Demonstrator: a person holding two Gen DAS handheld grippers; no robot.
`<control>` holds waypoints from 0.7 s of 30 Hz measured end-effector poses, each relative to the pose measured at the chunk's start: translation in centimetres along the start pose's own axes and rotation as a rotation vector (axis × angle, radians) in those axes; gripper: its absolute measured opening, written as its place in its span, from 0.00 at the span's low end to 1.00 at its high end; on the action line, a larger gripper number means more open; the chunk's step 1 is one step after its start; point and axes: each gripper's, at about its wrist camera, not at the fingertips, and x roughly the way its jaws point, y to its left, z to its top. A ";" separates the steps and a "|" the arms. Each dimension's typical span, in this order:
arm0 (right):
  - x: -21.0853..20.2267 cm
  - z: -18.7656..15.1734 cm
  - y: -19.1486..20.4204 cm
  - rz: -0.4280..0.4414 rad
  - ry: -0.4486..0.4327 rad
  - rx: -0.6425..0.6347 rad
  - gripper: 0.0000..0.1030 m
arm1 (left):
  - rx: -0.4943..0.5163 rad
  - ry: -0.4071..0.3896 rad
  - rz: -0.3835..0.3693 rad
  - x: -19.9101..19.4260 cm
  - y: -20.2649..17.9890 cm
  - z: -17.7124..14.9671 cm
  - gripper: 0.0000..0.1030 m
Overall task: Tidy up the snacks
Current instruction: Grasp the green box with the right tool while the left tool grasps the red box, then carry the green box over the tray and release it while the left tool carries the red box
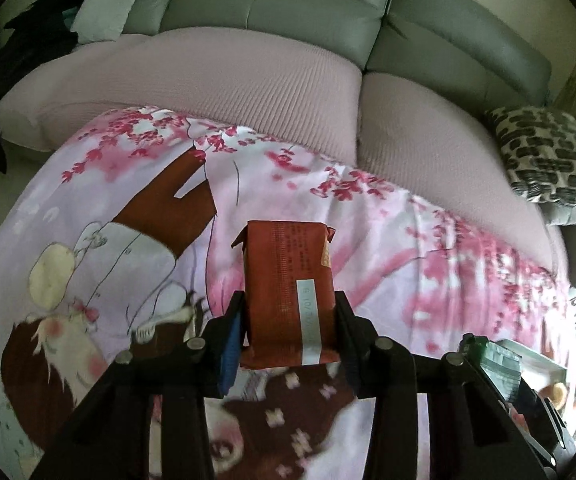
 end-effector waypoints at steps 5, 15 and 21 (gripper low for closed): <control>-4.1 -0.4 -1.0 0.004 -0.041 0.009 0.66 | -0.018 -0.032 -0.034 -3.2 -1.1 -1.7 0.42; -8.7 -2.6 -3.2 0.002 -0.075 0.038 0.66 | -0.012 -0.079 -0.068 -8.2 -2.8 -5.5 0.42; -10.5 -4.3 -5.1 -0.006 -0.082 0.075 0.66 | -0.004 -0.084 -0.090 -9.5 -4.0 -8.0 0.42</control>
